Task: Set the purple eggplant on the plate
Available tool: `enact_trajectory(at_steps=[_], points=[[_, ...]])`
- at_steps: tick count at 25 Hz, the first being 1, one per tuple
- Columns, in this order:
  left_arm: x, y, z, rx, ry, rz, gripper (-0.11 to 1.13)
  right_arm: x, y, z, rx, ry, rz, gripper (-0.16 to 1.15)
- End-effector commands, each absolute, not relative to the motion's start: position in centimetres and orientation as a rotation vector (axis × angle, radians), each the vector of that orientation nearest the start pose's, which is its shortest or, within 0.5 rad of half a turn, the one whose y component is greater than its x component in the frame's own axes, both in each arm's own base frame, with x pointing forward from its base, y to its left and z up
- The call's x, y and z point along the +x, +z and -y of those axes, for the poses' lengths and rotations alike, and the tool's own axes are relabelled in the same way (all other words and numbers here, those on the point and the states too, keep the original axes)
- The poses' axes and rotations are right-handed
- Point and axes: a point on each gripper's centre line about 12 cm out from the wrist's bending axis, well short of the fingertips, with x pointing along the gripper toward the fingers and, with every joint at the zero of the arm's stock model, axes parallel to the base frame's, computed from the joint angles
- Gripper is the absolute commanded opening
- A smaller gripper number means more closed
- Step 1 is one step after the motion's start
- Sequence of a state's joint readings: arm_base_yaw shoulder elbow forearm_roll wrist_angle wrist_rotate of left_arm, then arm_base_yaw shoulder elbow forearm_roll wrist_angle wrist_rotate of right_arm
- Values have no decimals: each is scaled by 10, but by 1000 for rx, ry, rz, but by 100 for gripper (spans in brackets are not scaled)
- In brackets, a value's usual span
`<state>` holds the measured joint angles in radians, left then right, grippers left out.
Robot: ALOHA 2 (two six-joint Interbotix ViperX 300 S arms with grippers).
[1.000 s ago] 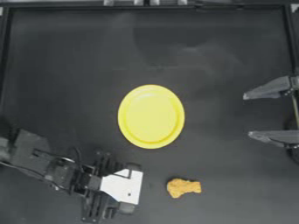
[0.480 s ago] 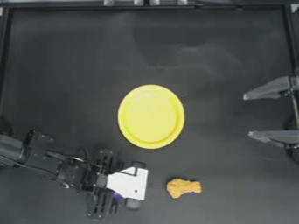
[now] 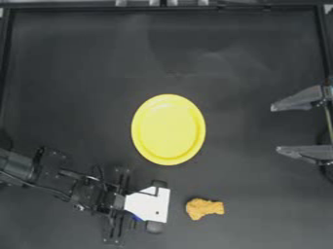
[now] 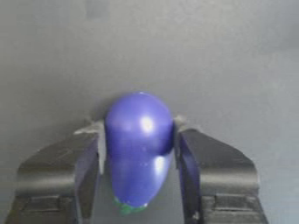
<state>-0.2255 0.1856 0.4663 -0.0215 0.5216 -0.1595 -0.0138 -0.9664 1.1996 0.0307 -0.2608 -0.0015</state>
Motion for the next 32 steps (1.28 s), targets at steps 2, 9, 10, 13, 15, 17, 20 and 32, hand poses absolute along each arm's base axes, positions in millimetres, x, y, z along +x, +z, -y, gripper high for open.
enact_trajectory(at_steps=[2,9,10,13,15,17,20,32], points=[[393,139,93,-27,-114,-1166,32,199,285,4,29,-22,43,100],[399,176,90,3,-127,-1066,36,199,284,3,31,-21,39,99],[399,183,85,4,-120,-1049,36,198,283,4,31,-22,39,100],[397,199,70,26,-95,-1010,36,199,284,4,31,-22,40,100],[397,208,55,55,-67,-990,36,198,283,4,32,-22,39,100],[398,216,41,89,-46,-969,36,198,283,3,32,-21,37,100],[401,220,18,124,-14,-957,36,198,282,4,35,-23,36,100],[419,215,-57,226,52,-969,36,197,277,4,49,-27,29,100]])
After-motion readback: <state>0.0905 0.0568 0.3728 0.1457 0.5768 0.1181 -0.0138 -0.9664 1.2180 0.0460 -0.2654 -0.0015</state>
